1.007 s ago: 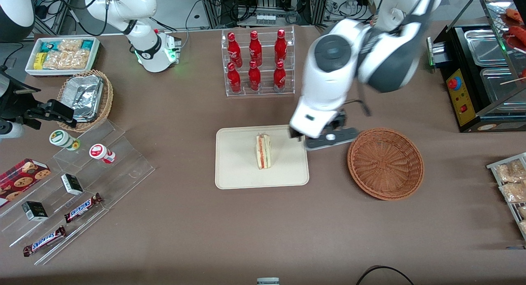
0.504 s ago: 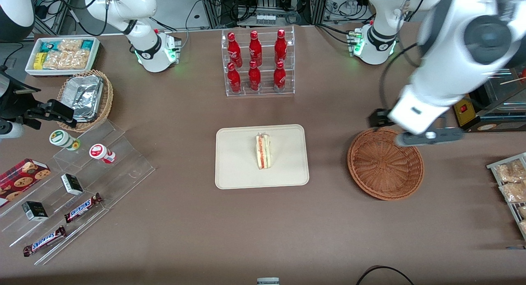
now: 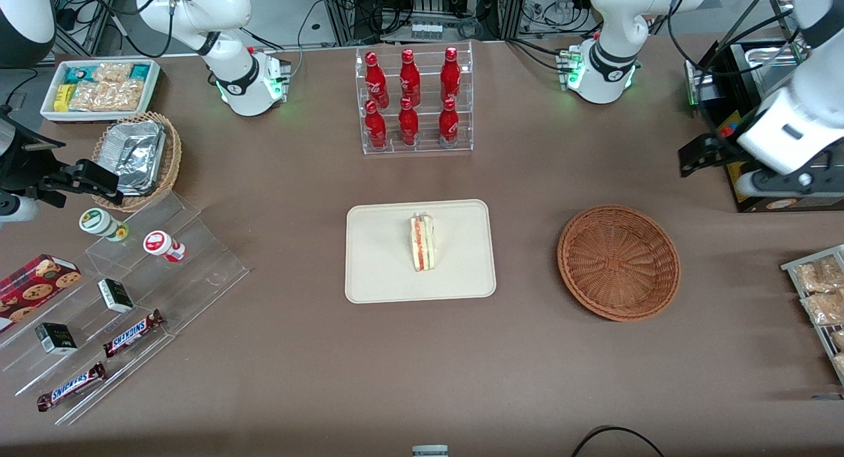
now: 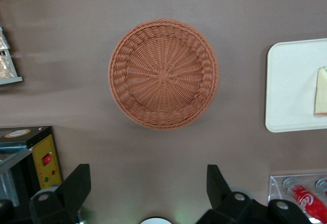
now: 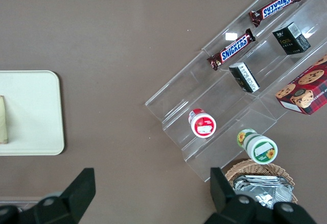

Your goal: Place sandwich from basket to tray

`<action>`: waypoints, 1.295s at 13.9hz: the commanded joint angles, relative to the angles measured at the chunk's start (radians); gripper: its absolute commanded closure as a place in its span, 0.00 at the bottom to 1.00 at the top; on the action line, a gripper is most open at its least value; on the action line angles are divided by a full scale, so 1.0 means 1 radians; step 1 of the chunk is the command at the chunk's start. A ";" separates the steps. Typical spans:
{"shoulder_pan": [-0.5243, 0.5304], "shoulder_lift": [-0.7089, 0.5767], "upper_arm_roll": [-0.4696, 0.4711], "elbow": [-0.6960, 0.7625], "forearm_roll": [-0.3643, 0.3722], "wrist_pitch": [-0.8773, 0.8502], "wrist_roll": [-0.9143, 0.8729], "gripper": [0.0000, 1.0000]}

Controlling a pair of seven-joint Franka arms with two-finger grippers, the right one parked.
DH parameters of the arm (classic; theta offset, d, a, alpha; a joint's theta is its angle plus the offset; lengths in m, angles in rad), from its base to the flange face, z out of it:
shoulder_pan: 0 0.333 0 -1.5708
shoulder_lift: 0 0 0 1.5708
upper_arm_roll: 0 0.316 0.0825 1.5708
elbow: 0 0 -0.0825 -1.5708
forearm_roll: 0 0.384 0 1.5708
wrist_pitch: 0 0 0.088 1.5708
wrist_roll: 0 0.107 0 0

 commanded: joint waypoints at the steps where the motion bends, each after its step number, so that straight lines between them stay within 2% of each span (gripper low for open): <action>1: 0.042 -0.040 -0.003 -0.050 -0.058 0.014 0.039 0.00; 5: 0.030 0.001 0.008 0.031 -0.037 0.002 0.046 0.00; 9: 0.030 0.009 0.010 0.044 -0.031 0.014 0.035 0.00; 12: 0.010 0.011 0.014 0.044 0.027 0.016 0.030 0.00; 18: -0.011 0.012 0.021 0.045 0.025 0.010 -0.023 0.00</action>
